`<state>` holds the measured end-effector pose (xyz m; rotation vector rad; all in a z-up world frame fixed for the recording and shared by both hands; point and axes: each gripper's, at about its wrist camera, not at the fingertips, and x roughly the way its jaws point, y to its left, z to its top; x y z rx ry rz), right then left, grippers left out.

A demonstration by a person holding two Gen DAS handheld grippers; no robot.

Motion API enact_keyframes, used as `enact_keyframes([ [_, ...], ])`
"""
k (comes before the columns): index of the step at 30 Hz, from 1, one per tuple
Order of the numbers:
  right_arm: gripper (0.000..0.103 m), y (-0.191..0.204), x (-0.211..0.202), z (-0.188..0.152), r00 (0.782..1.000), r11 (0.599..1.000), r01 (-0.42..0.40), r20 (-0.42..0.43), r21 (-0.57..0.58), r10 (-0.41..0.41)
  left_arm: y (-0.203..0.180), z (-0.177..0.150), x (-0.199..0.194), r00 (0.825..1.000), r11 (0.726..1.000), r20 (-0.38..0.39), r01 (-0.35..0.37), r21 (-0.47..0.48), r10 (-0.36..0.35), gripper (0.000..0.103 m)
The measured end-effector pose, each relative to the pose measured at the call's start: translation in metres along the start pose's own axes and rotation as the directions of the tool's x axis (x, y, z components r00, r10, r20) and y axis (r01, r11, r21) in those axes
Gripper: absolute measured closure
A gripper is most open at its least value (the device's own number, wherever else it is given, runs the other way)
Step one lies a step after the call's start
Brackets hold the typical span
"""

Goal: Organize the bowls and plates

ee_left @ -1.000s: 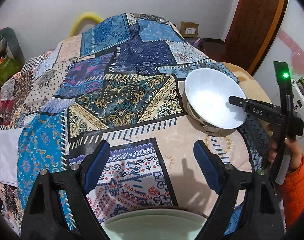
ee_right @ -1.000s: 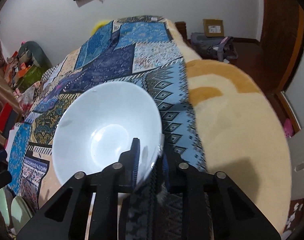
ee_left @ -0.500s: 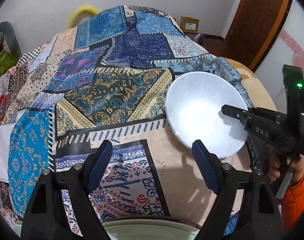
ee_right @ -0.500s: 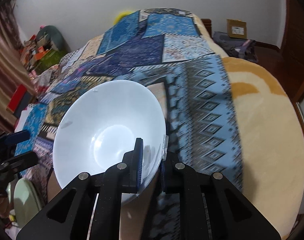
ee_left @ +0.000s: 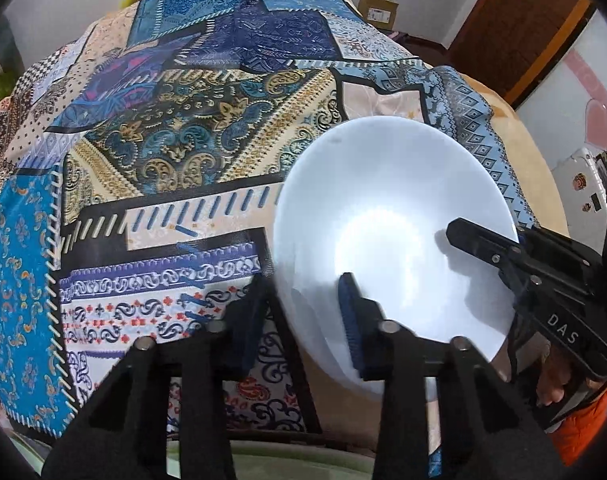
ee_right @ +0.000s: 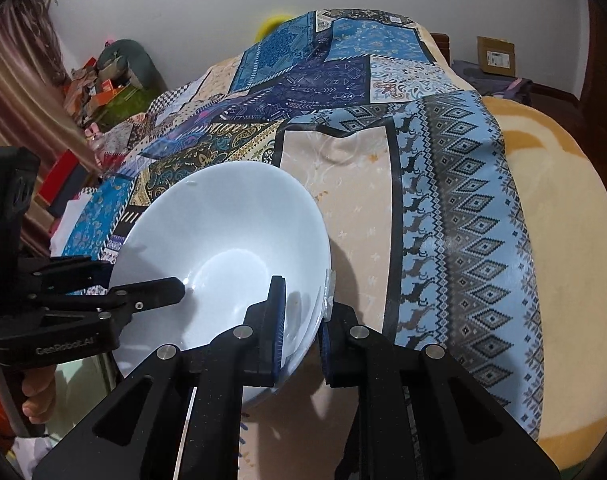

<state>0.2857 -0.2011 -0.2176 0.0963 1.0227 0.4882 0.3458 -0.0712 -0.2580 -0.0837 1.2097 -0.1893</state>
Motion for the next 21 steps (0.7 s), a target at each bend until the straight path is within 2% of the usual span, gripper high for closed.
enact_keyframes([
  [2, 0.09, 0.001, 0.0, -0.001, 1.0, 1.0, -0.004, 0.001, 0.006, 0.004, -0.003, 0.0, 0.002, 1.0, 1.0, -0.015, 0.024, 0.008, -0.024, 0.082],
  [5, 0.09, 0.006, -0.002, -0.001, 1.0, 1.0, 0.017, 0.003, 0.002, -0.017, -0.007, -0.003, -0.001, 1.0, 1.0, 0.004, -0.001, 0.021, 0.0, 0.082],
  [12, 0.09, 0.014, -0.016, -0.005, 1.0, 1.0, 0.016, 0.009, 0.004, -0.016, -0.008, -0.013, -0.016, 1.0, 1.0, 0.001, 0.025, 0.004, -0.025, 0.082],
  [21, 0.09, 0.035, -0.052, -0.012, 0.998, 1.0, 0.012, 0.058, 0.0, -0.012, -0.016, -0.033, -0.067, 0.997, 1.0, 0.07, 0.012, 0.008, -0.012, 0.082],
])
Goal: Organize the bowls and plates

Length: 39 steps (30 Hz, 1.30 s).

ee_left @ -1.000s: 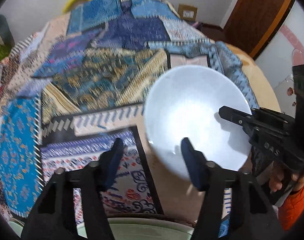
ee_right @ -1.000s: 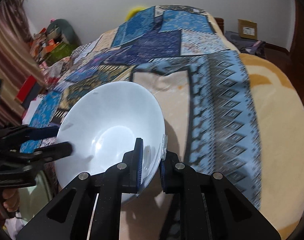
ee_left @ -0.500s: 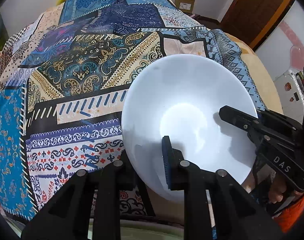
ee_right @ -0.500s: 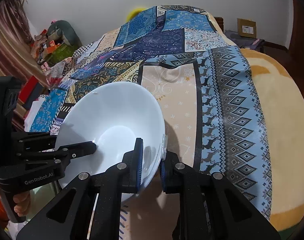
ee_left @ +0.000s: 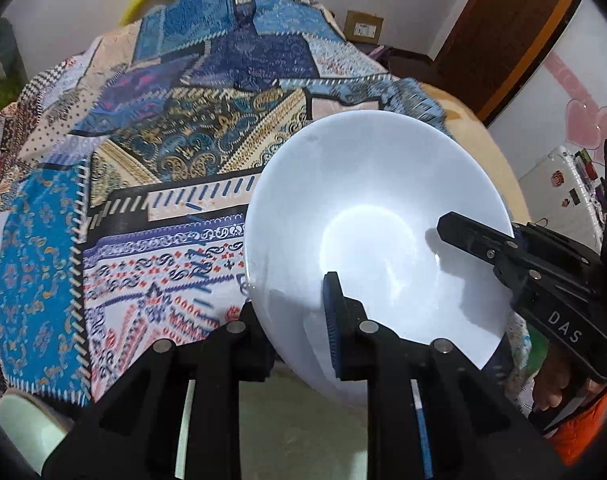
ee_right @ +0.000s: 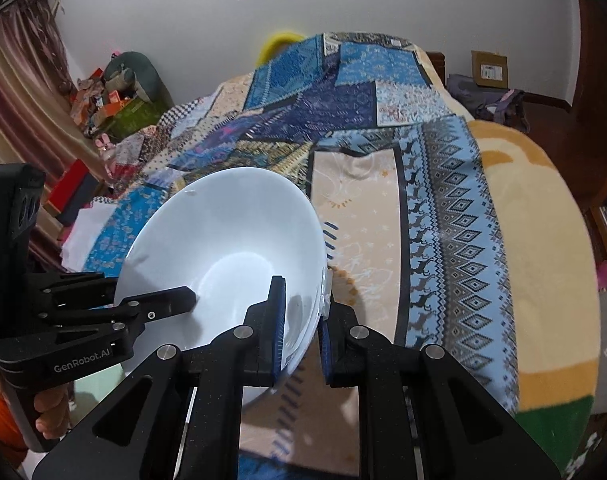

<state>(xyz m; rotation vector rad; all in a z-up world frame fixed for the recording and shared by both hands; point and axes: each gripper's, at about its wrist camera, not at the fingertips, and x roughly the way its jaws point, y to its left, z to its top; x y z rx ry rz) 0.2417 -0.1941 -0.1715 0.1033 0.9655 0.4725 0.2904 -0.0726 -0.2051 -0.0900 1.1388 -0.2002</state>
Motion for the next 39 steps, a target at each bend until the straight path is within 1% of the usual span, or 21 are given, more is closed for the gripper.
enact_keyframes([
  [5, 0.09, 0.015, -0.02, -0.003, 0.999, 1.0, -0.008, 0.031, -0.012, 0.009, 0.0, -0.01, -0.031, 0.999, 1.0, 0.033, 0.01, -0.013, -0.01, 0.082],
  [10, 0.09, 0.034, -0.035, -0.009, 0.998, 1.0, -0.019, 0.055, -0.018, 0.02, 0.002, -0.023, -0.057, 0.998, 1.0, 0.063, 0.005, -0.018, -0.003, 0.082],
  [21, 0.09, 0.081, -0.052, -0.024, 0.995, 0.997, -0.045, 0.083, -0.059, 0.05, 0.028, -0.064, -0.113, 0.992, 0.999, 0.122, -0.015, -0.048, 0.021, 0.082],
  [31, 0.09, 0.145, -0.044, -0.032, 0.991, 0.985, -0.1, 0.076, -0.141, 0.112, 0.08, -0.107, -0.155, 0.984, 0.991, 0.159, -0.059, -0.123, 0.078, 0.082],
  [39, 0.09, 0.196, -0.02, -0.035, 0.982, 0.964, -0.173, 0.034, -0.201, 0.184, 0.135, -0.141, -0.182, 0.978, 0.969, 0.164, -0.094, -0.227, 0.133, 0.082],
])
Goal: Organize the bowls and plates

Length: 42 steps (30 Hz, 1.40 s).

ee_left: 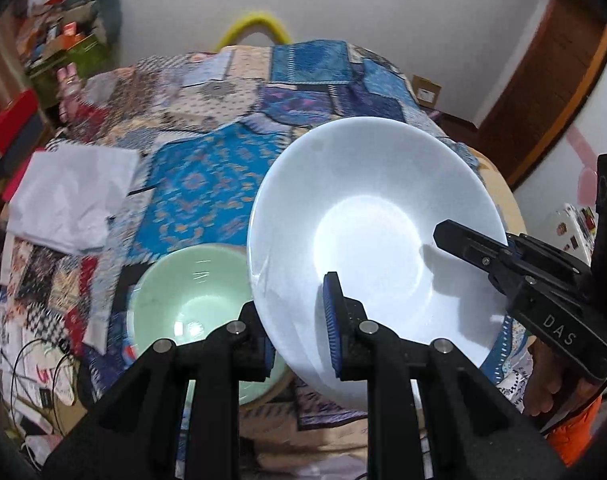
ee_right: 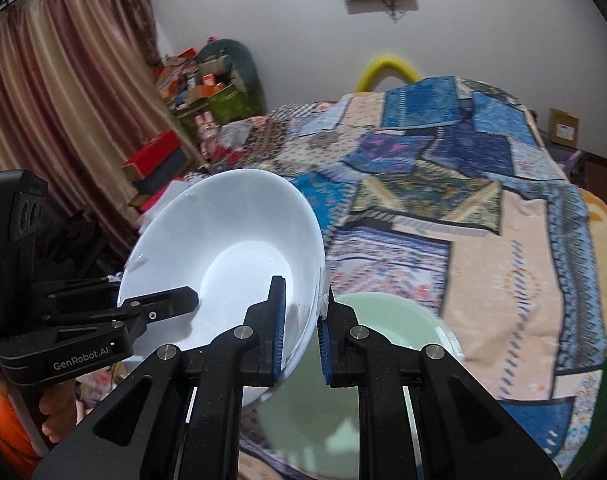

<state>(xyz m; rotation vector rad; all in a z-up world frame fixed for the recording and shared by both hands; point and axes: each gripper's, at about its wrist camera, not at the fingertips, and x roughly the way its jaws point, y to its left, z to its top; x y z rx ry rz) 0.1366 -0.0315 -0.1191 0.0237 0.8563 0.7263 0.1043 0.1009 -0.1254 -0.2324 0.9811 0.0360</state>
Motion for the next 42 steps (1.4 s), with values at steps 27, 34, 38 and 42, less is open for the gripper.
enact_keyframes([
  [27, 0.09, 0.052, 0.097, -0.034, 0.976, 0.995, -0.099, -0.192, 0.01, 0.099, 0.1, -0.046, 0.042, 0.991, 0.987, -0.125, -0.071, -0.141, 0.054, 0.082],
  [34, 0.09, 0.052, 0.104, -0.04, 0.971, 0.995, -0.097, -0.218, 0.009, 0.096, 0.105, -0.049, 0.051, 0.989, 0.988, -0.139, -0.074, -0.138, 0.055, 0.082],
  [38, 0.089, 0.054, 0.107, -0.043, 0.969, 0.996, -0.084, -0.233, -0.012, 0.079, 0.108, -0.05, 0.056, 0.988, 0.987, -0.144, -0.074, -0.141, 0.054, 0.083],
  [42, 0.088, 0.055, 0.106, -0.043, 0.969, 0.996, -0.085, -0.233, -0.02, 0.078, 0.108, -0.05, 0.056, 0.989, 0.988, -0.137, -0.078, -0.133, 0.059, 0.083],
])
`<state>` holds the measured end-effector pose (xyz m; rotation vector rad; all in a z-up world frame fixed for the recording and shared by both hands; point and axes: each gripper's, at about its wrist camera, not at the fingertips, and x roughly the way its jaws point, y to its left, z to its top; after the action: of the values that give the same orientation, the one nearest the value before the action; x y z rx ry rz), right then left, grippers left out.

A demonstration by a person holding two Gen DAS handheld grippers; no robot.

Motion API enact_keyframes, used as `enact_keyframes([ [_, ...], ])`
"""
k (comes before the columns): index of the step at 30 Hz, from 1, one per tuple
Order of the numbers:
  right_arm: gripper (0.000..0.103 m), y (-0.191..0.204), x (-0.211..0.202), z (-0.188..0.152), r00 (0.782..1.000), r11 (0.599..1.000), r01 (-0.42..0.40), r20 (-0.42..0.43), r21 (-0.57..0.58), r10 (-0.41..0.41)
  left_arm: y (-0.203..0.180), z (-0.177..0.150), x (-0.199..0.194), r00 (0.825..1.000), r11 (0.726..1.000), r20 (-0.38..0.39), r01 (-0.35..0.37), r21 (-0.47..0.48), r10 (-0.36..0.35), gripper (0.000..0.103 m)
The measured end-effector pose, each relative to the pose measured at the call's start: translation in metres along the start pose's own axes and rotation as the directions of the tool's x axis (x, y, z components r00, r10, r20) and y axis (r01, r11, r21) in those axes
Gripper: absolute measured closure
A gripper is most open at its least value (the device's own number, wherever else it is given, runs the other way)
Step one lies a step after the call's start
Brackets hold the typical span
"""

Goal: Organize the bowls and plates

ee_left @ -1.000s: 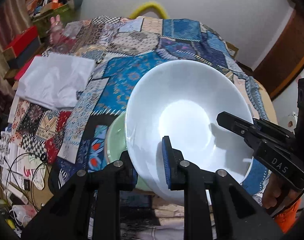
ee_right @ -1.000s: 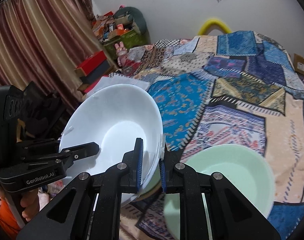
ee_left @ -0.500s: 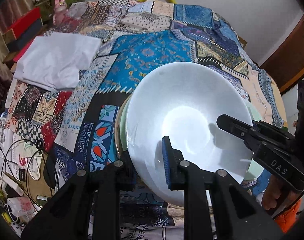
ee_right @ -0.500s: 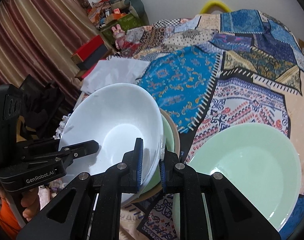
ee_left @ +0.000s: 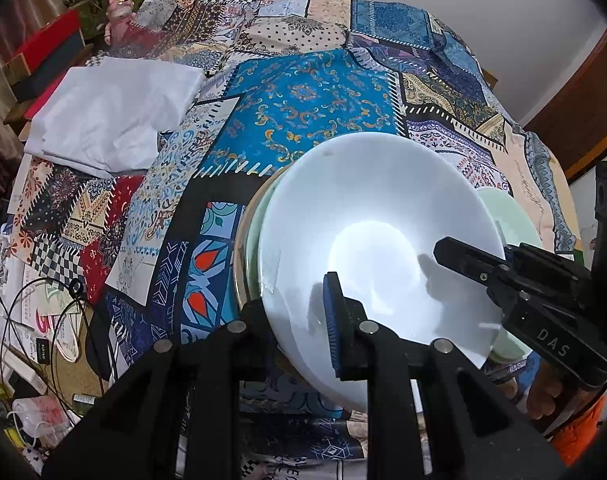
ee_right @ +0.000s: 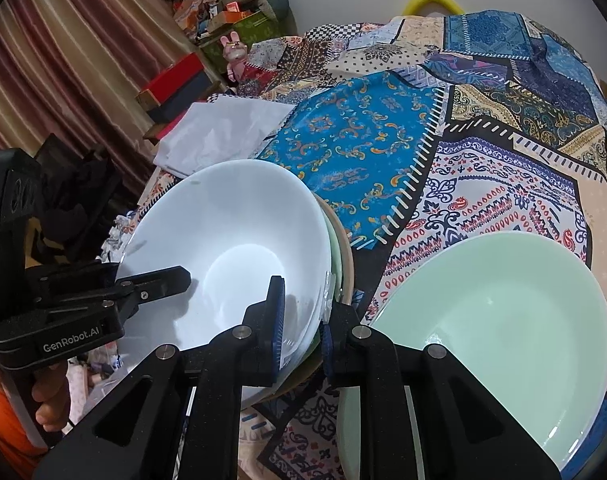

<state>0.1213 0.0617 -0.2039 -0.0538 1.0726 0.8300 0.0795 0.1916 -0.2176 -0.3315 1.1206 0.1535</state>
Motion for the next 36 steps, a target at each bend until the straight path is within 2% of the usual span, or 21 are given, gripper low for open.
enact_keyframes([
  [7, 0.085, 0.006, -0.001, 0.004, 1.0, 0.998, 0.026, -0.015, -0.054, -0.027, 0.0, 0.0, 0.001, 1.0, 1.0, 0.0, -0.019, 0.011, 0.019, 0.082],
  [13, 0.085, 0.01, -0.008, 0.007, 0.993, 0.985, 0.115, 0.013, -0.127, -0.114, 0.001, 0.0, 0.005, 1.0, 1.0, -0.003, -0.029, 0.008, 0.029, 0.082],
  [30, 0.084, -0.007, -0.011, 0.0, 0.998, 0.995, 0.069, 0.014, -0.065, -0.069, -0.004, 0.007, -0.005, 0.999, 0.999, -0.01, -0.035, 0.021, 0.035, 0.082],
  [36, 0.08, -0.009, -0.011, -0.002, 0.998, 0.996, 0.067, 0.013, -0.057, -0.066, 0.001, 0.008, -0.012, 1.0, 1.0, -0.014, -0.006, 0.01, 0.006, 0.082],
])
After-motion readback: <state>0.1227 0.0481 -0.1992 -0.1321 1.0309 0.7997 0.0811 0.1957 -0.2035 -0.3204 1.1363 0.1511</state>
